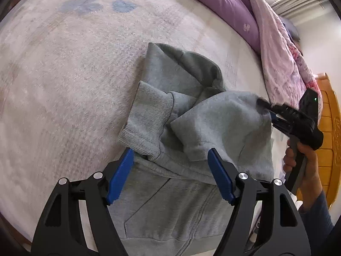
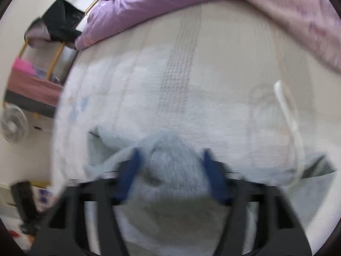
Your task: Fold large clothes
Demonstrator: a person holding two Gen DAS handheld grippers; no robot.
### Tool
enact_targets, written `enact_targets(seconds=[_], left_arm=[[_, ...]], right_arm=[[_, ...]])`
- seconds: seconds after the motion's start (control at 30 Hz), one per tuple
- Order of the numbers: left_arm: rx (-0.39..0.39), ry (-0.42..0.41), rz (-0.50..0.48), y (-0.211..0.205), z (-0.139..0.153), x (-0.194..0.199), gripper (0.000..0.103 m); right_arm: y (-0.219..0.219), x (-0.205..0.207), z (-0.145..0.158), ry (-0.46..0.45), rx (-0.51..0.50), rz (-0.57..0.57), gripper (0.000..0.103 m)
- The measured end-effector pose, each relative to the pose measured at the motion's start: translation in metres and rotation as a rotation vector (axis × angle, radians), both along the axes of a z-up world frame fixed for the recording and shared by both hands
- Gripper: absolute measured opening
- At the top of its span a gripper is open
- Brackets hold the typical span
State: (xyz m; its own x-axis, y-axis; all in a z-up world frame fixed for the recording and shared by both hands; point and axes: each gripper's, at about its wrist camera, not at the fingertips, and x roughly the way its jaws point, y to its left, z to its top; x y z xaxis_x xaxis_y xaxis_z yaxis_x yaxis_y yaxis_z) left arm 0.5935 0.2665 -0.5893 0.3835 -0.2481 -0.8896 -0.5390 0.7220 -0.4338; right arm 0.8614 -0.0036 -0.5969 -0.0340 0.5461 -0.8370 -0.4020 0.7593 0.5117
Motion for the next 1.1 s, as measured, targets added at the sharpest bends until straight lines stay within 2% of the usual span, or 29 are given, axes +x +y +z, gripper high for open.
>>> enact_targets(seconds=[0.13,0.23,0.3,0.4,0.47,0.53,0.57,0.63,0.67,0.73,0.77,0.8,0.9,1.0,1.03,1.1], left_arm=[[0.029,-0.027,-0.007,0.000,0.016,0.001,0.073],[0.029,-0.067,-0.014,-0.003,0.034,0.004,0.073],[0.012,-0.091,-0.031,-0.011,0.045,0.007,0.074],[0.007,-0.102,-0.082,-0.029,0.053,0.012,0.075],[-0.004,-0.092,-0.109,-0.041,0.050,0.013,0.076],[-0.028,-0.060,-0.136,-0.057,0.041,0.013,0.076],[-0.039,-0.041,-0.147,-0.066,0.035,0.012,0.076],[-0.048,-0.005,-0.196,-0.088,0.021,0.010,0.076],[-0.048,0.004,-0.209,-0.095,0.016,0.009,0.076],[-0.075,0.031,-0.230,-0.114,0.002,0.004,0.076],[-0.082,0.045,-0.237,-0.120,-0.004,0.002,0.076],[-0.079,0.067,-0.251,-0.128,-0.012,0.000,0.076],[-0.003,0.184,-0.287,-0.142,-0.047,-0.012,0.076],[0.038,0.316,-0.263,-0.138,-0.081,-0.030,0.075],[0.032,0.335,-0.235,-0.133,-0.091,-0.039,0.075],[0.023,0.304,-0.236,-0.130,-0.092,-0.043,0.075]], right_arm=[[-0.012,-0.054,0.051,-0.107,0.056,0.101,0.009],[-0.031,-0.112,0.082,-0.140,0.071,0.176,0.009],[-0.041,-0.154,0.086,-0.131,0.047,0.223,0.009],[-0.057,-0.215,0.066,-0.051,0.010,0.251,0.009],[-0.068,-0.254,0.037,-0.010,-0.067,0.246,0.009],[-0.082,-0.278,0.005,0.056,-0.108,0.181,0.010],[-0.085,-0.283,-0.004,0.070,-0.113,0.159,0.011],[-0.088,-0.293,-0.029,0.098,-0.189,0.122,0.017],[-0.090,-0.293,-0.033,0.120,-0.197,0.105,0.024],[-0.097,-0.291,-0.024,0.128,-0.145,0.067,0.030],[-0.101,-0.290,-0.018,0.125,-0.124,0.059,0.038],[-0.105,-0.289,-0.012,0.116,-0.110,0.051,0.041],[-0.123,-0.279,0.006,0.111,-0.066,0.005,0.041],[-0.139,-0.259,0.018,0.074,-0.077,-0.083,0.041],[-0.143,-0.247,0.018,0.065,-0.070,-0.129,0.041],[-0.142,-0.229,0.014,0.073,-0.049,-0.180,0.028]])
